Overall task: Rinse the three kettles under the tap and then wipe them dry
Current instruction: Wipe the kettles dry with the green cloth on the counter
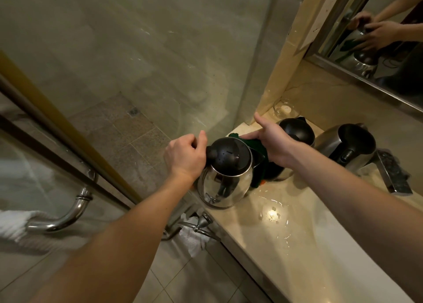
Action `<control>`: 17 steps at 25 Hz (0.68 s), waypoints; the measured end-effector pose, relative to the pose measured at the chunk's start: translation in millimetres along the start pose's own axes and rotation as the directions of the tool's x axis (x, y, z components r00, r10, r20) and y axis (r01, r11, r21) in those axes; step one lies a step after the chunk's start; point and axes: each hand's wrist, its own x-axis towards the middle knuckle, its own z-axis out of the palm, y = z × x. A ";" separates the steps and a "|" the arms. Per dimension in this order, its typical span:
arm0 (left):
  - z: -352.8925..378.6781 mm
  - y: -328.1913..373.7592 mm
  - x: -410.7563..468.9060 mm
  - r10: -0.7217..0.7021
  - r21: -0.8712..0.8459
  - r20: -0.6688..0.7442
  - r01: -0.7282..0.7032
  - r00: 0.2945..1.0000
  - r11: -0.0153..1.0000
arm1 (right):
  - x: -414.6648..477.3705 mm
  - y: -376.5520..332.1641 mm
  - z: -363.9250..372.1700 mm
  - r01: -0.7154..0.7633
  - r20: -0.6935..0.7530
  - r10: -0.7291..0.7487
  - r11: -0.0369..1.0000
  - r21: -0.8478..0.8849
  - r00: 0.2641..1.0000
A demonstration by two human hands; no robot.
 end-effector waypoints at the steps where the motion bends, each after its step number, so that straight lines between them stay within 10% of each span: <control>1: 0.6 0.8 -0.6 -0.001 0.004 0.005 0.001 1.000 1.000 | 5.9 -4.0 -1.0 -0.002 0.036 0.004 0.999 -0.050 0.999; 11: 1.2 4.8 -4.1 -0.001 0.052 0.005 0.001 1.000 0.999 | 51.5 -3.1 13.0 -0.141 0.057 0.178 0.907 -0.397 0.982; 17: 2.0 6.4 -5.9 -0.001 0.046 -0.009 0.001 1.000 0.999 | 39.0 -26.2 15.3 0.081 0.178 0.000 0.889 -0.450 0.984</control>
